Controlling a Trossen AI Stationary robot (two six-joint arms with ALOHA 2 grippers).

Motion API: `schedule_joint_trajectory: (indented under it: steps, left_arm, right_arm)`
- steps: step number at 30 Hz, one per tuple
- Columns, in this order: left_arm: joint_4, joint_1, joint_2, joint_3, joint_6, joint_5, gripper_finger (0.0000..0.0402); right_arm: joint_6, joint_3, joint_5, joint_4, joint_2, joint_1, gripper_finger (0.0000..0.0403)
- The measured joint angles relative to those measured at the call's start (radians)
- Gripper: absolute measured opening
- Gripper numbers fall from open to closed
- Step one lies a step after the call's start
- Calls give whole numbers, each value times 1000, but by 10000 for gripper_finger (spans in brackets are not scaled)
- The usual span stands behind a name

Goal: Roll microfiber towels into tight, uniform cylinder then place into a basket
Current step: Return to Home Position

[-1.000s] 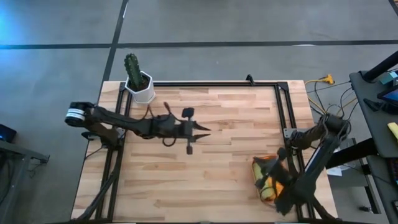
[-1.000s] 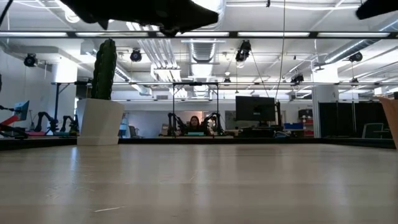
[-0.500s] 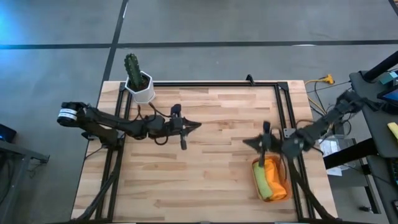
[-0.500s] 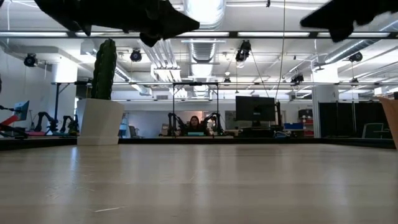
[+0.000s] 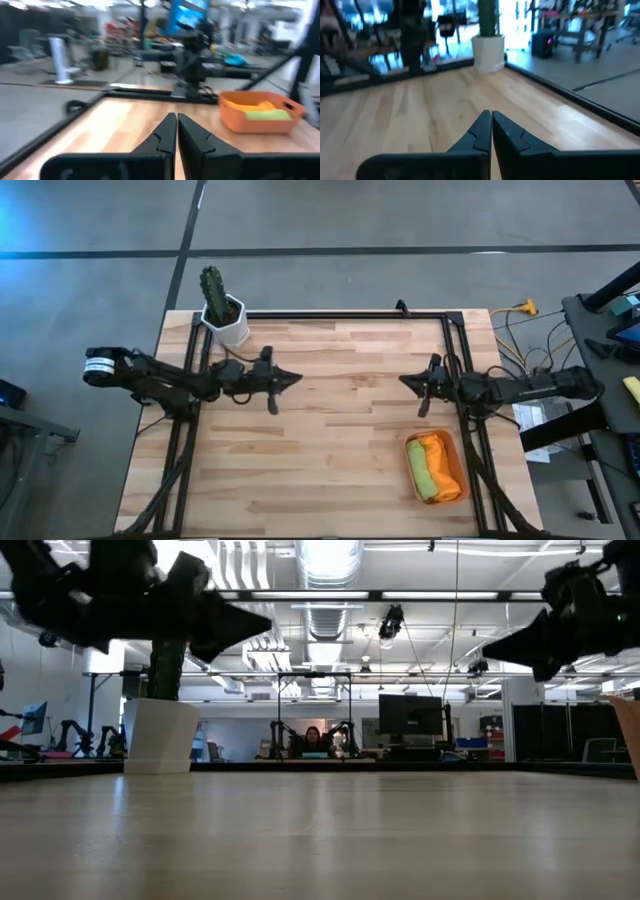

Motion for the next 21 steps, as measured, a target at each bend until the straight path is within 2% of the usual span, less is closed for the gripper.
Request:
schedule_joint_trajectory:
  steps: [3,6,9,15,18,21]
  left_arm:
    - [186,1,-6,-120,-4,-78,0]
    - [368,0,-7,-244,-45,-89,0]
    - [433,-1,-5,-332,-87,-126,0]
    - [282,0,-91,-332,-95,-113,0]
    - [68,0,-252,-332,-113,-101,0]
    - [-236,0,-463,-331,-126,-106,0]
  right_arm:
    - [17,-50,22,6,-65,-12,8]
    - [32,-49,50,-46,-117,-11,8]
    - [4,-49,51,-57,-162,-11,8]
    - [-23,-48,48,-104,-232,-11,9]
    - [-20,-48,50,-106,-234,-11,9]
    - [-36,-47,52,-106,-224,-11,9]
